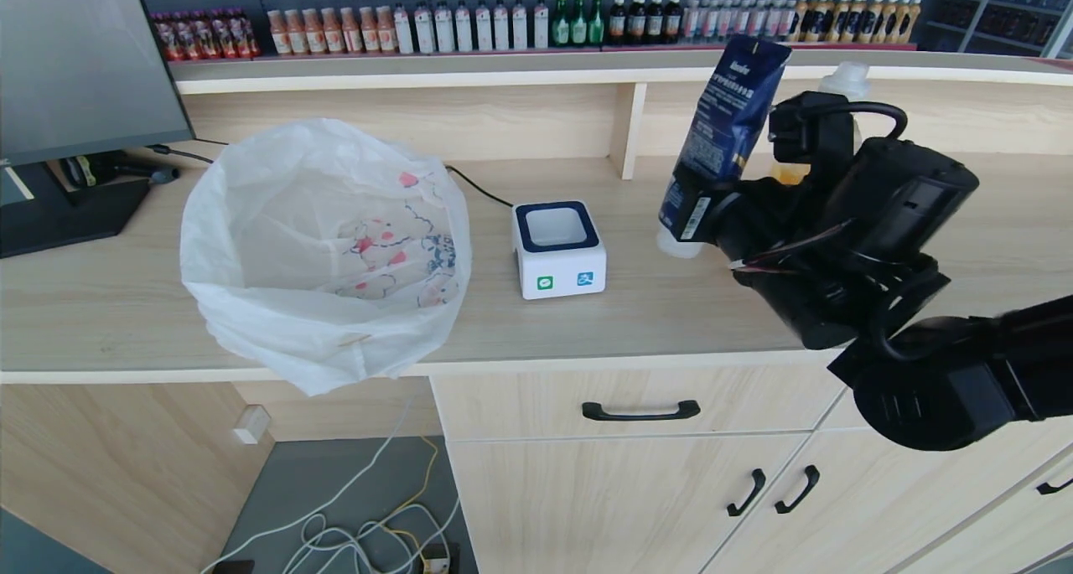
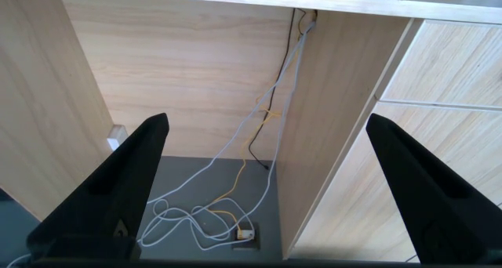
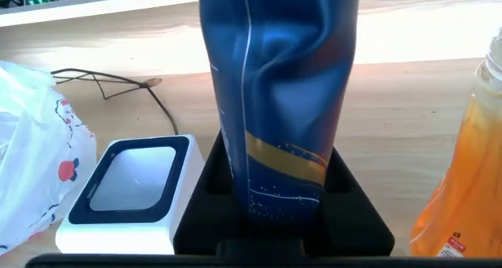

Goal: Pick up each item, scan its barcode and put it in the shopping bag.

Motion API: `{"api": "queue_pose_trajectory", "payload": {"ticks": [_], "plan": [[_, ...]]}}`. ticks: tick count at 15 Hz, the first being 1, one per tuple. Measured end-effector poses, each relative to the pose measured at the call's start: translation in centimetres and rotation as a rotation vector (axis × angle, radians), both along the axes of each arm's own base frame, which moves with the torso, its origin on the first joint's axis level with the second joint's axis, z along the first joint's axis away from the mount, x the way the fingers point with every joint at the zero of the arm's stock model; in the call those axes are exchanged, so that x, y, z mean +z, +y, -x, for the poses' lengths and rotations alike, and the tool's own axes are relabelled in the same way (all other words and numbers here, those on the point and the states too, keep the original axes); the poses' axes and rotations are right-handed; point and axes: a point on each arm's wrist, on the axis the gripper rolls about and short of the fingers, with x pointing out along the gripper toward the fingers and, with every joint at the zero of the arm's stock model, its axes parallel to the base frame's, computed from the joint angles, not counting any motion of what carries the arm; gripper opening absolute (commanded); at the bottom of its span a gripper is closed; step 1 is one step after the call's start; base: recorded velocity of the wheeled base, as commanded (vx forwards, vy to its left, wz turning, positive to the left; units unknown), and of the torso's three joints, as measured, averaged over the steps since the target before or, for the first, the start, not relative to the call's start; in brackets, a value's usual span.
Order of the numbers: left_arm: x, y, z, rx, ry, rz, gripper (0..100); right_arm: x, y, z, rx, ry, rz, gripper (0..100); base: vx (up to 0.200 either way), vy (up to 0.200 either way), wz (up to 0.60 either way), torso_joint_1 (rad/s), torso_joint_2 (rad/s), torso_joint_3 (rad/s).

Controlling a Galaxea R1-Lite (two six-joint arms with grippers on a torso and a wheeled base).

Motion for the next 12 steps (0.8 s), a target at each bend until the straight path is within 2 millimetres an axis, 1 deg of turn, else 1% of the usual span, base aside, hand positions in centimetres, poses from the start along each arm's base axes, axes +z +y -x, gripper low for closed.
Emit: {"api": "queue_pose_trajectory", "payload": {"ticks": [1, 3, 7, 10, 12], "plan": [[0.0, 0.0, 0.0, 0.000, 0.000, 0.000, 100, 0.2, -0.3, 0.9, 0.006, 0.000, 0.000, 0, 0.000, 0.000, 0.00, 0.000, 0.00, 0.000], [0.0, 0.0, 0.0, 0.000, 0.000, 0.000, 100, 0.2, -0.9, 3.4, 0.033, 0.018, 0.009, 0, 0.000, 0.000, 0.00, 0.000, 0.00, 0.000], [0.0, 0.0, 0.0, 0.000, 0.000, 0.000, 100, 0.1, -2.3, 9.4, 0.124, 0.031, 0.020, 0, 0.000, 0.000, 0.00, 0.000, 0.00, 0.000], [0.0, 0.0, 0.0, 0.000, 0.000, 0.000, 100, 0.8, -2.7, 13.1, 0.247, -0.004, -0.004, 0, 0.000, 0.000, 0.00, 0.000, 0.00, 0.000], [0.0, 0.0, 0.0, 0.000, 0.000, 0.000, 100, 1.2, -2.7, 15.0, 0.326, -0.003, -0.073, 0, 0.000, 0.000, 0.00, 0.000, 0.00, 0.000]]}}
